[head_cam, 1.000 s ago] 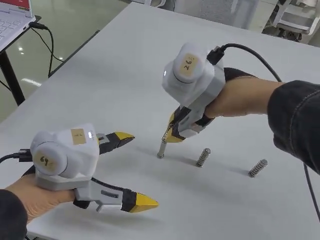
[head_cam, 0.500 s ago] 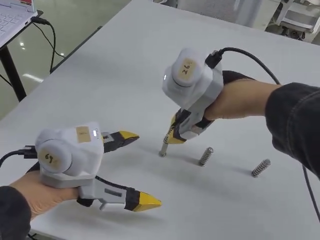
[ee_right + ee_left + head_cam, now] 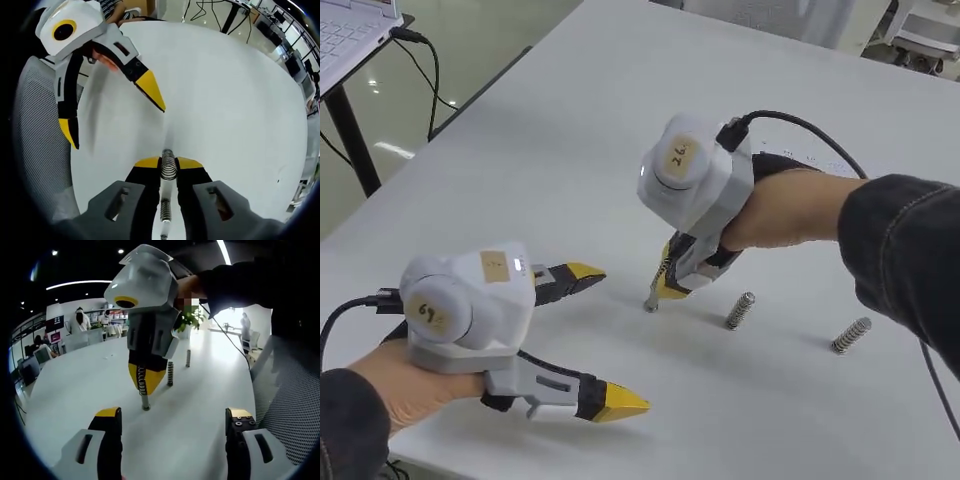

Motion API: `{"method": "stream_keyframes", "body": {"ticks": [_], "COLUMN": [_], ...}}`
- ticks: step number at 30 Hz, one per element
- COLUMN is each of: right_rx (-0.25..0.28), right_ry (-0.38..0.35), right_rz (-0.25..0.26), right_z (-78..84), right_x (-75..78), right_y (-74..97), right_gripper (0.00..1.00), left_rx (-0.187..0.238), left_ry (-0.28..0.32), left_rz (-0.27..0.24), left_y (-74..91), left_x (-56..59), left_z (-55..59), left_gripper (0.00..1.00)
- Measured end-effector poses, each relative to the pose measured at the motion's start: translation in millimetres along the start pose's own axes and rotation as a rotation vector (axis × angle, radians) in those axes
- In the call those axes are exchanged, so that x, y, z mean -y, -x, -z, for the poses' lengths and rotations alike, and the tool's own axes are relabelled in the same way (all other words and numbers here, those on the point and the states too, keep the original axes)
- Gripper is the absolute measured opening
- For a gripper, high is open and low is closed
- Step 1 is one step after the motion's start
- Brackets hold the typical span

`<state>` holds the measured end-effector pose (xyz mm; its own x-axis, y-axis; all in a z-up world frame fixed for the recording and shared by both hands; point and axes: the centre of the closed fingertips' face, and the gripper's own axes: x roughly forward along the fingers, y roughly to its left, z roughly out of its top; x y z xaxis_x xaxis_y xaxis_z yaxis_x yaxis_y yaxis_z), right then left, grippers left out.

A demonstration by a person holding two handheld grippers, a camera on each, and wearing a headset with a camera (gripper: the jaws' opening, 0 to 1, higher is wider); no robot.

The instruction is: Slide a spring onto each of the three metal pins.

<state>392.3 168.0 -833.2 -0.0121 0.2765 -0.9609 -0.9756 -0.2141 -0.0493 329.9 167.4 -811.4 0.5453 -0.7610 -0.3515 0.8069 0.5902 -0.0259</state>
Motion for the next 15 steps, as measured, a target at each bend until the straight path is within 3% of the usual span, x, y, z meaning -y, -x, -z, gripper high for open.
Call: {"method": "stream_keyframes", "body": {"ticks": [8, 15], "right_rx": [-0.042, -0.049], "right_ry": [0.011, -0.005], "right_rz": [-0.013, -0.019], "right_z": [4.5, 8.0], "right_x": [-6.7, -6.7], "right_y": [-13.0, -22.1], "right_gripper": [0.13, 0.13], "left_rx": [-0.002, -0.001], "left_ry": [0.002, 0.004], "left_rz": [0.007, 0.006], "left_y": [-1.1, -0.6], "left_x": [2.0, 1.4], "left_z": [0.0, 0.1], "left_gripper": [0.83, 0.82]}}
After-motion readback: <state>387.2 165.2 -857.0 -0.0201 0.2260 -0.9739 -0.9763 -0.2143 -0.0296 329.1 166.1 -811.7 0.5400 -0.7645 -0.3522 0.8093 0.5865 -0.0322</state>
